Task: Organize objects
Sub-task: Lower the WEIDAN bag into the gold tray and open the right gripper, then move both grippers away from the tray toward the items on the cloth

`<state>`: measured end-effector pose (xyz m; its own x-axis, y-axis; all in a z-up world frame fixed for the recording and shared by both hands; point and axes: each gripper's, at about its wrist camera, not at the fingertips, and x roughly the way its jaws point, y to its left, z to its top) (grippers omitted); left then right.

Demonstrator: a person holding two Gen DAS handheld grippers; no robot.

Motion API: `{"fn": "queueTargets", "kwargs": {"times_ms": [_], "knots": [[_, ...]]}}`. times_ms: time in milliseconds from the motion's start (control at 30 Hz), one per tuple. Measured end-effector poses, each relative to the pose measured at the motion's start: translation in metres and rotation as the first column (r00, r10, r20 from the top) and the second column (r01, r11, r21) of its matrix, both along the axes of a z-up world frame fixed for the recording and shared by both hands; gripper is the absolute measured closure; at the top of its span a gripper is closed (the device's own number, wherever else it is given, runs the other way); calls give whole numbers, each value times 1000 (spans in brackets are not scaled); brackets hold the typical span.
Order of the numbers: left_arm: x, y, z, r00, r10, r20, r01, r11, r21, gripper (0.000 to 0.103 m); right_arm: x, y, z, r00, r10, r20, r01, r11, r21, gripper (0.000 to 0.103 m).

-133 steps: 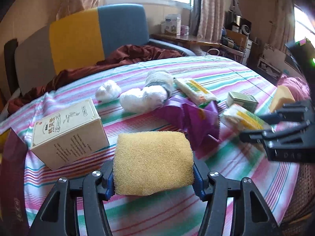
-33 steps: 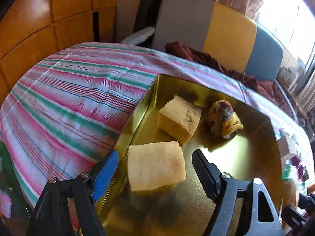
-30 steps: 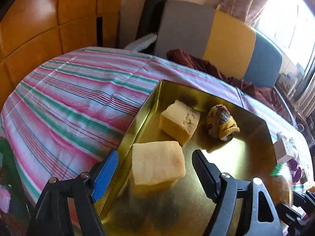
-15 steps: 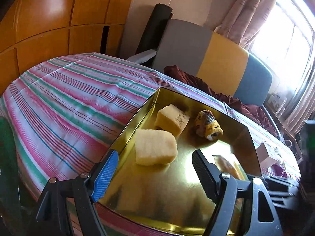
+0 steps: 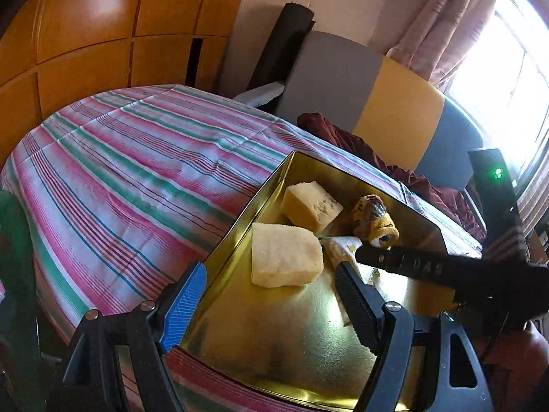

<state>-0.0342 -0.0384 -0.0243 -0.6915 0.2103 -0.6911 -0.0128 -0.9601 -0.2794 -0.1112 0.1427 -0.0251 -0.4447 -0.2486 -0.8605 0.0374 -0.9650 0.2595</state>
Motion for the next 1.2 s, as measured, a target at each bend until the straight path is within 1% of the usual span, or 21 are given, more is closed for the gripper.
{"fn": "queueTargets", "kwargs": {"times_ms": [133,300,367,433,500,700,767,933,1067,1200], "knots": [[0,1,-2,1000,-4,5,4,1000,6,25,7,-2,5,1000,12,-20,-12,1000,15,53],[3,6,-4,1000,-28,9,28,1000,13,25,20,1,8,999,26,-31,-25,999,26,52],[5,9,-4,999,-40,10,40,999,8,25,25,4,11,999,31,-41,-30,999,26,46],[6,13,-3,999,-54,7,54,999,3,25,33,8,15,998,32,-50,-31,999,29,43],[8,17,-2,998,-68,4,68,998,3,25,40,12,20,998,33,-62,-32,999,26,43],[15,30,1,993,-120,-7,120,993,2,25,62,28,39,992,38,-120,-29,997,78,40],[18,36,2,990,-140,-12,140,990,1,25,70,37,44,990,30,-135,-17,995,98,39],[28,51,8,980,-194,-42,194,981,7,25,87,65,54,987,-22,-158,40,993,112,39],[38,65,15,966,-247,-75,247,969,-7,25,101,94,60,981,-84,-172,103,989,103,39],[46,78,19,949,-301,-90,301,953,-12,25,118,119,63,970,-134,-204,162,978,132,38]]}}
